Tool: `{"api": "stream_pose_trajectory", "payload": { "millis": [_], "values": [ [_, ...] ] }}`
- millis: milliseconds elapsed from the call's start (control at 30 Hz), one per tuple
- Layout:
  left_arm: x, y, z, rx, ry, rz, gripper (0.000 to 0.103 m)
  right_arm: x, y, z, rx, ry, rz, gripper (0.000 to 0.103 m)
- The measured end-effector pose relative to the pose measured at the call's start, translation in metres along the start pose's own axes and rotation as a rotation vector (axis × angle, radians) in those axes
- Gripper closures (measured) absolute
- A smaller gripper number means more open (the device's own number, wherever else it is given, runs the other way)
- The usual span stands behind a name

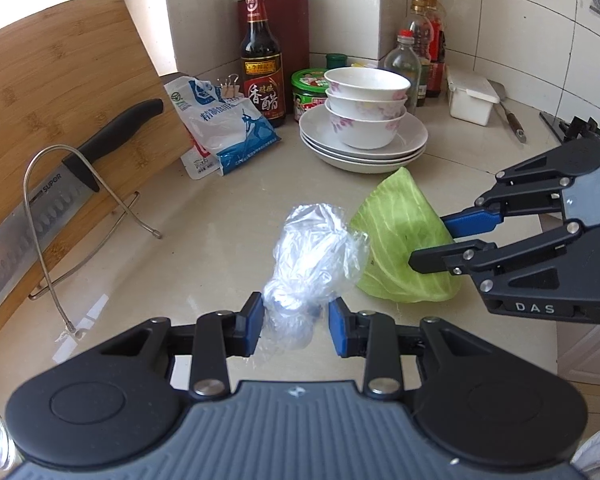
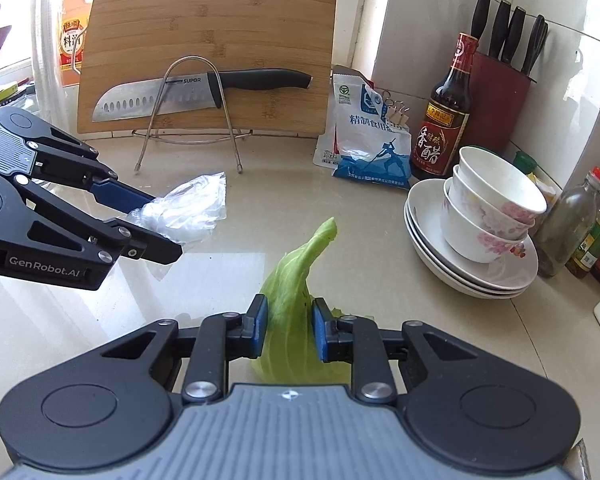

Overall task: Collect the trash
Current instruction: 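Grasp the cabbage wedge with the right tool while the left tool holds the bag, then carry the cabbage wedge and plastic bag over the white bucket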

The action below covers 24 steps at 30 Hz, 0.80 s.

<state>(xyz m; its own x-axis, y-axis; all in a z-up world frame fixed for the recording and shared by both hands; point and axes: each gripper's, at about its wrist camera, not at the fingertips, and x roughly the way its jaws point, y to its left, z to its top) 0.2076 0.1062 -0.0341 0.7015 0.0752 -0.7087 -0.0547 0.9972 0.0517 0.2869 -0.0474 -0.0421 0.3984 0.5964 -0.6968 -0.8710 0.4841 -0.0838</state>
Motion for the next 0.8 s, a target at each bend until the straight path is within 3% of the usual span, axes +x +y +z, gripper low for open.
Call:
{"api": "stream_pose_trajectory", "payload": {
  "millis": [800],
  "values": [
    [-0.025, -0.081, -0.008, 0.124, 0.025, -0.079, 0.070, -0.080, -0.003, -0.051, 0.039, -0.034, -0.040, 0.079]
  ]
}}
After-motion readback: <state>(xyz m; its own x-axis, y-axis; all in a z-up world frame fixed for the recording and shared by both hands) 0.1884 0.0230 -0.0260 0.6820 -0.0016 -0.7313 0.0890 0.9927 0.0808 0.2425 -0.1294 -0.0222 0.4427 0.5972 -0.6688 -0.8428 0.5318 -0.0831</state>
